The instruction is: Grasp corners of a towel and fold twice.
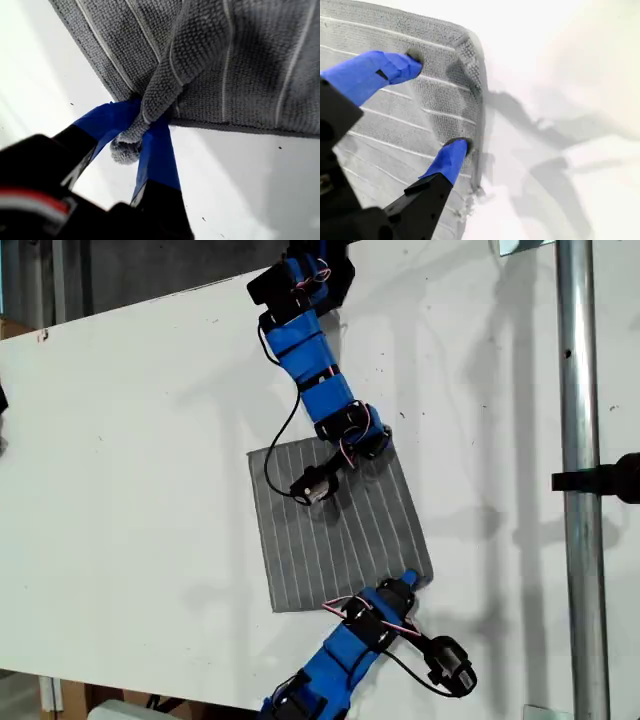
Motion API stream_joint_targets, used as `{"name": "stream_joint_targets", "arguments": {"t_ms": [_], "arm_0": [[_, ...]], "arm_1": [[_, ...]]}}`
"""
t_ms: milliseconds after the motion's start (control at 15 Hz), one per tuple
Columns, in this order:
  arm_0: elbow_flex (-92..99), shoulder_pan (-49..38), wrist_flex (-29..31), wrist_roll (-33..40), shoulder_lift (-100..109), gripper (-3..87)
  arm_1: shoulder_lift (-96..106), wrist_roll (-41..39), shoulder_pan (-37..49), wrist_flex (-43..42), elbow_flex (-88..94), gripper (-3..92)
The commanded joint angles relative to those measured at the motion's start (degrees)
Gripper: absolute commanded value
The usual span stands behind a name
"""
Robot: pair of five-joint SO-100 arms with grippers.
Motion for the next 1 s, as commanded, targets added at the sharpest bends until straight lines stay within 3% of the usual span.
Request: {"name": "stream_joint_targets", "arguments": {"t_ms": [0,200,400,533,733,933], "arm_0": [[-2.7,1.1,-3.5,-0.7,-2.2,27.1],[-6.5,0.7,-6.1,-0.7,-8.8,26.5],[-7.6,0.4,-13.2,-0.1,-15.1,25.1],[-9.0,0.1,-16.2,-0.5,-20.3,19.7],[-6.2,-0.4,-14.7,-3.3,-19.0,-2.9],[-4.5,0.2,-5.4,-1.1,-10.5,-2.9]], "arm_1": [[2.4,-1.1,0.9,-0.2,-2.2,-0.1],[2.6,-2.3,1.7,-0.2,-2.5,-0.1],[2.7,-3.4,2.5,-0.1,-2.6,-0.1],[2.9,-3.9,2.9,-0.2,-2.8,-0.1],[3.3,-3.9,2.6,-0.1,-2.8,-0.1],[7.6,-3.9,0.2,2.6,-2.7,-0.1]]}}
